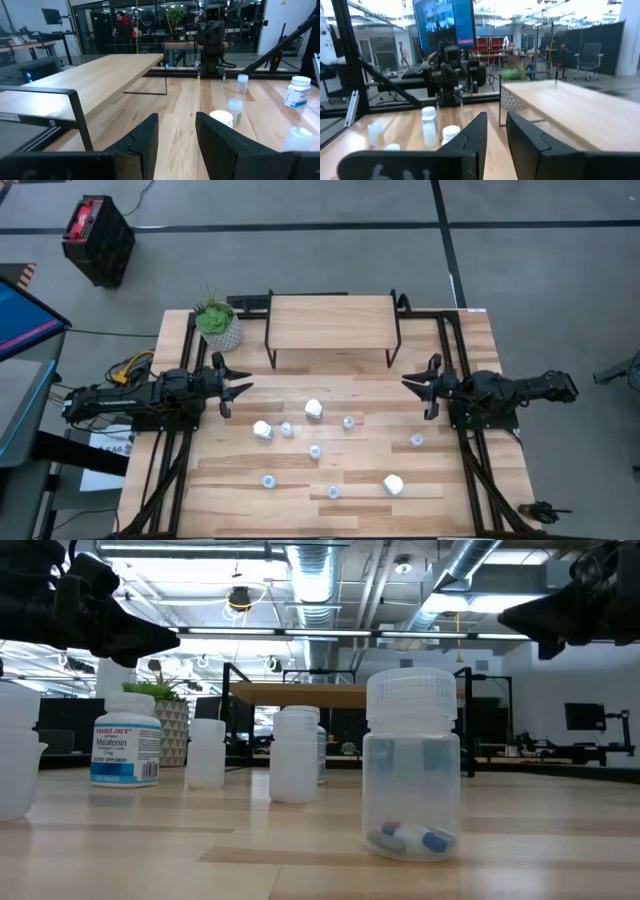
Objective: Pick and place medicine bottles onto shelf by color
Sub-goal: Put the middle transparent pill bottle on the shelf
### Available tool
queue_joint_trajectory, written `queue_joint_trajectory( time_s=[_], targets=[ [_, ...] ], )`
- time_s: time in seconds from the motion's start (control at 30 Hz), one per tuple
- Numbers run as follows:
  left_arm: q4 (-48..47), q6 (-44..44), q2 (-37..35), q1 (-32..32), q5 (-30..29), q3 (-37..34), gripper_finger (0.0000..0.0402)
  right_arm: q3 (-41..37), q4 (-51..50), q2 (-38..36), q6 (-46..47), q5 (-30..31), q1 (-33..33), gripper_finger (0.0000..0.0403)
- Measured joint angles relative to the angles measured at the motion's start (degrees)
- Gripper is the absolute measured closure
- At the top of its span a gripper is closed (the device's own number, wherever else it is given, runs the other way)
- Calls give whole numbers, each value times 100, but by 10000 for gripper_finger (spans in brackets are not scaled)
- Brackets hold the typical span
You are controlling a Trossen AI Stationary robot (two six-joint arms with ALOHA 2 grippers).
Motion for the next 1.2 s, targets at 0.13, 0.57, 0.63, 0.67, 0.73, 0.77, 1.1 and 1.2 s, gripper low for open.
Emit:
queue_joint_trajectory(
  time_s=[0.13, 0.57, 0.63, 0.67, 0.73, 0.77, 1.1, 1.2],
  targets=[
    [9, 28, 0, -1, -3, 1, 281, 2, 464, 2, -9, -6, 0, 306],
    [13, 19, 0, -1, -294, -1, 281, 843, -275, 3, 426, -176, 30, 199],
    [11, 18, 0, -1, -325, 1, 281, 1202, -813, 2, 694, -267, 48, 170],
    [12, 17, 0, 0, -332, 1, 281, 1393, -1171, 2, 916, -414, 82, 159],
    [11, 15, 0, 0, -333, 0, 281, 1837, -1885, 48, 1387, -917, 172, 146],
    [11, 14, -2, 0, -331, 1, 281, 2040, -2101, 130, 1564, -1146, 230, 144],
    [11, 6, 0, -1, -331, -1, 281, 4036, -4613, 2178, 2697, -1414, 878, 171],
    [11, 6, 0, -1, -331, 1, 281, 4554, -5474, 2914, 2793, -1408, 946, 183]
  ],
)
